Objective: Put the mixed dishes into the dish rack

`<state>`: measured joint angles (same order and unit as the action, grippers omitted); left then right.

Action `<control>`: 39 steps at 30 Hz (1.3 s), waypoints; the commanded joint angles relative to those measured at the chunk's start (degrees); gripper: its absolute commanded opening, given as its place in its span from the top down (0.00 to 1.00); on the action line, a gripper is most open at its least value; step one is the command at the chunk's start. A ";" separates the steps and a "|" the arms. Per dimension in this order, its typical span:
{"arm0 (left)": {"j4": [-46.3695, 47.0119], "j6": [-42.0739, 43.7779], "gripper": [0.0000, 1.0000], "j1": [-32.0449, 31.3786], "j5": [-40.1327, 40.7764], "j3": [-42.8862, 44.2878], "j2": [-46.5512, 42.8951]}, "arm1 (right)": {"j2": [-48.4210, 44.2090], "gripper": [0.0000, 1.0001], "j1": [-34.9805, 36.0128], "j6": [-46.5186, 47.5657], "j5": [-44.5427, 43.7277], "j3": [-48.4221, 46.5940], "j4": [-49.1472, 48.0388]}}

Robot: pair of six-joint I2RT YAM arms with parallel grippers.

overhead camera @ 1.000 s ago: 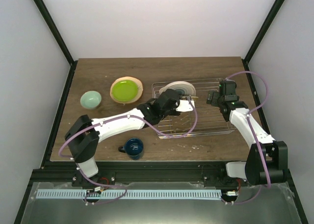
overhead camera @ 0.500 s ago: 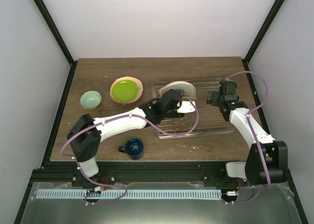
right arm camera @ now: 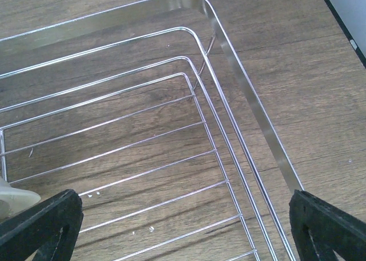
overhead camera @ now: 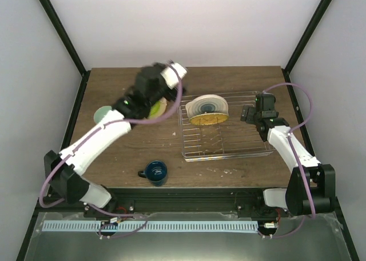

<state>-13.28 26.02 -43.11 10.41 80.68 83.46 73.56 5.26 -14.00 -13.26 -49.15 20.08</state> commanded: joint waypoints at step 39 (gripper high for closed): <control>-2.92 -47.08 0.03 42.35 -27.70 -6.17 25.72 | 0.64 0.00 -0.28 0.32 0.20 -1.74 0.26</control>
<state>-19.16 -20.32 -0.03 -17.02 75.42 108.71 74.26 5.26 -13.93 -13.04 -49.15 20.12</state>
